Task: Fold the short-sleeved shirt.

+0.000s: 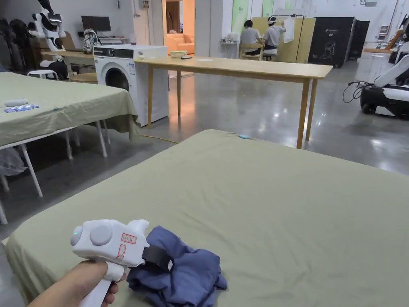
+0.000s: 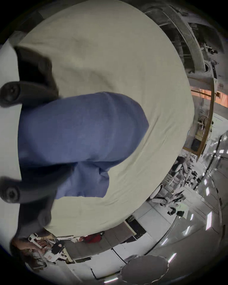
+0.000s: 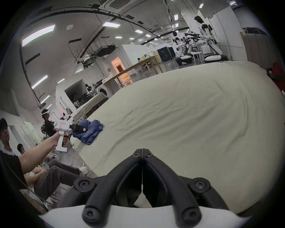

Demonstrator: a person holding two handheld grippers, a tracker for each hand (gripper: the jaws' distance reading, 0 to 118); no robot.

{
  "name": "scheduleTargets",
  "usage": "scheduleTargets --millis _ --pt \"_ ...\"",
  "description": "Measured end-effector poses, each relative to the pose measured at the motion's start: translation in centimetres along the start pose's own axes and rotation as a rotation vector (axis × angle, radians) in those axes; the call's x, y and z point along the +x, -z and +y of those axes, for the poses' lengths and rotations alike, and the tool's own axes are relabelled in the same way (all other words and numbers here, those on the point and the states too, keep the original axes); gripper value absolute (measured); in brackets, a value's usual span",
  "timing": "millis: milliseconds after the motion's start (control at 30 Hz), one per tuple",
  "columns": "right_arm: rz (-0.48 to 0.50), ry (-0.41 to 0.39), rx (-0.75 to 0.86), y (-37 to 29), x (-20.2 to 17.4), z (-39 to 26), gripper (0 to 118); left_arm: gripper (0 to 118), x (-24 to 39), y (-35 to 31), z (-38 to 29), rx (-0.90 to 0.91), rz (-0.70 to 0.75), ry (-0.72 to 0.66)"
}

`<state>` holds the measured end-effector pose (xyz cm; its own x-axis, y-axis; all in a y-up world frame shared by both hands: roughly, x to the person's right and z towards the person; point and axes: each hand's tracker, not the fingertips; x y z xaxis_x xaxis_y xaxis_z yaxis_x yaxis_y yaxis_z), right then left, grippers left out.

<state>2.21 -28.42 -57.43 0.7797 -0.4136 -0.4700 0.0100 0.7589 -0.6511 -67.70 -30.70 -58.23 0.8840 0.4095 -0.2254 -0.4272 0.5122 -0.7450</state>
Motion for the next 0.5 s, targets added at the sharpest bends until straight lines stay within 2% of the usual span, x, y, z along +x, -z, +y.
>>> scheduleTargets --millis 33,67,100,167,200,267,300,367,400,500 --pt "0.0 0.001 -0.002 0.0 -0.1 0.1 1 80 -0.4 -0.7 -0.4 0.025 0.004 -0.014" --pt "0.0 0.0 -0.002 0.0 -0.2 0.1 1 105 -0.9 -1.2 -0.4 0.032 0.012 -0.019" --pt "0.001 -0.004 -0.001 -0.1 -0.1 0.1 1 114 -1.4 -2.3 -0.2 0.069 0.058 -0.018" --pt "0.0 -0.021 0.0 -0.2 -0.3 0.3 1 111 -1.9 -4.4 -0.1 0.117 0.161 -0.023" --pt "-0.002 -0.032 0.0 -0.2 -0.5 0.3 1 110 -1.4 -5.5 -0.1 0.131 0.257 0.011" --pt "-0.008 -0.052 0.003 -0.2 -0.4 0.4 1 101 0.9 -7.2 -0.4 0.204 0.391 0.106" --pt "-0.01 -0.054 0.004 -0.2 -0.4 0.5 1 88 2.7 -8.0 -0.8 0.231 0.416 0.177" --pt "-0.036 -0.064 0.014 -0.4 -0.7 0.8 1 35 7.2 -8.4 -1.6 0.275 0.446 0.292" --pt "-0.086 -0.086 0.029 -0.8 -0.8 1.3 1 18 9.8 -8.4 -2.2 0.312 0.462 0.345" --pt "-0.17 -0.122 0.103 -2.3 -0.9 3.3 1 8 18.2 -8.8 -3.8 0.456 0.323 0.419"
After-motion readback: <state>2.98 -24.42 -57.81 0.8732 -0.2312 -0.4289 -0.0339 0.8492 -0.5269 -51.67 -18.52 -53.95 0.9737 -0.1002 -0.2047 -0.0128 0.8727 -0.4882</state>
